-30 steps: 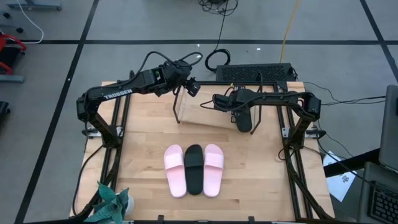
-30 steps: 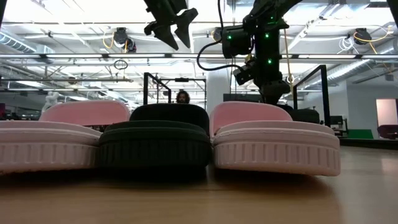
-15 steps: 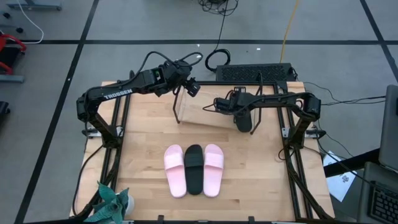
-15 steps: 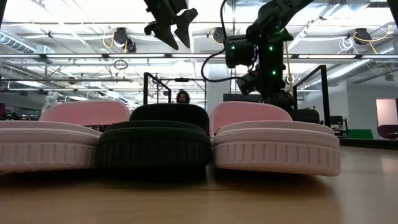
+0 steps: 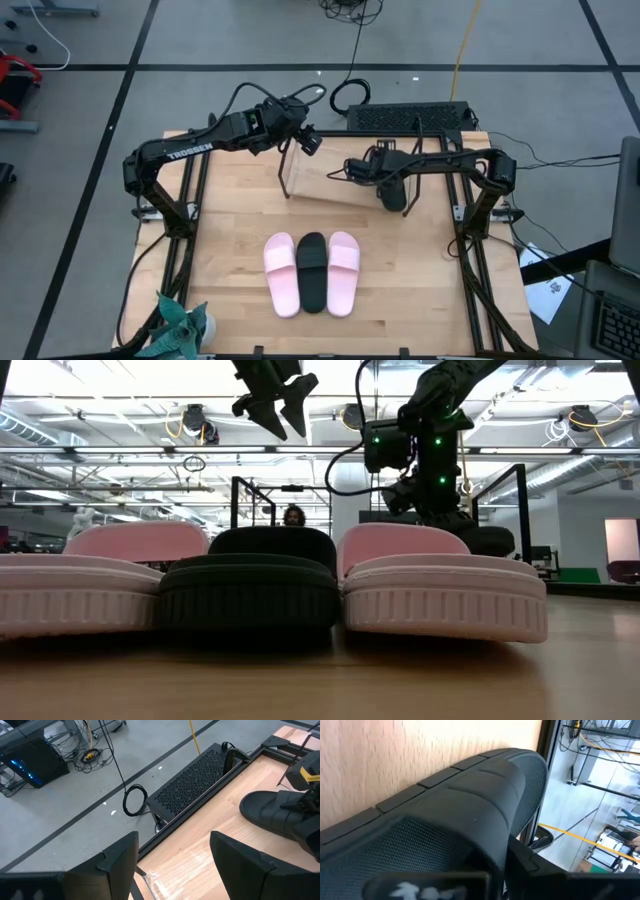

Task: Pick and place slides into the shelf
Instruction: Put the right black slide on the shelf

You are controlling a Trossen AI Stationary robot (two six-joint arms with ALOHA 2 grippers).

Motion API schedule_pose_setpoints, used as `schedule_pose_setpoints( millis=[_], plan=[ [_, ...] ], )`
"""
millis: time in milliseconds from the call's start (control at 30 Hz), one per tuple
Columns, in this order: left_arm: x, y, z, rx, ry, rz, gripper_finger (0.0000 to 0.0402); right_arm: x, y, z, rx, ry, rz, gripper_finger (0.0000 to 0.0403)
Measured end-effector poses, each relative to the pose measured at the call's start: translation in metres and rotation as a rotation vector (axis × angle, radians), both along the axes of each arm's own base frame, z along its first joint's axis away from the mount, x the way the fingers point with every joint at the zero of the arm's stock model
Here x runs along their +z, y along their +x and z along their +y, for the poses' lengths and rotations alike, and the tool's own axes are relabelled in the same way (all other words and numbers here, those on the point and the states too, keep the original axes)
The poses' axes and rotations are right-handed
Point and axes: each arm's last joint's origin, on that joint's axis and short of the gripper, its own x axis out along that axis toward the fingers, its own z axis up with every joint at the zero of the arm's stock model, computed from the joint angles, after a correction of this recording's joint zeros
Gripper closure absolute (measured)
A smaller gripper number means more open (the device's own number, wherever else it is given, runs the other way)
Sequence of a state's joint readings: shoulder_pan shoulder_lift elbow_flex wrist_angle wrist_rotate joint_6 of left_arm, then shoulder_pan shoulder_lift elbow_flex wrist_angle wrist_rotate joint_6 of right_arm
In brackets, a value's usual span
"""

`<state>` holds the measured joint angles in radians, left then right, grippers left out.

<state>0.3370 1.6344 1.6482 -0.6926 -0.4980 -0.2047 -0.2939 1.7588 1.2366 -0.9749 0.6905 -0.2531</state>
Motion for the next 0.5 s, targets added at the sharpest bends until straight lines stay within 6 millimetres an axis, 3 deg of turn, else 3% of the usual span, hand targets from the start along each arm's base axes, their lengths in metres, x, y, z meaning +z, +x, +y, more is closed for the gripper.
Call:
schedule_pose_setpoints(
  millis=[233,500],
  plan=[
    [0.000,0.000,0.000,0.000,0.002,-0.004,0.0153,0.002,-0.003,0.000,-0.029,-0.016,0.021,0.0399],
    [0.001,0.001,0.000,0.000,0.003,-0.010,0.0153,0.022,0.000,-0.010,-0.116,-0.052,-0.033,0.0401]
  ],
)
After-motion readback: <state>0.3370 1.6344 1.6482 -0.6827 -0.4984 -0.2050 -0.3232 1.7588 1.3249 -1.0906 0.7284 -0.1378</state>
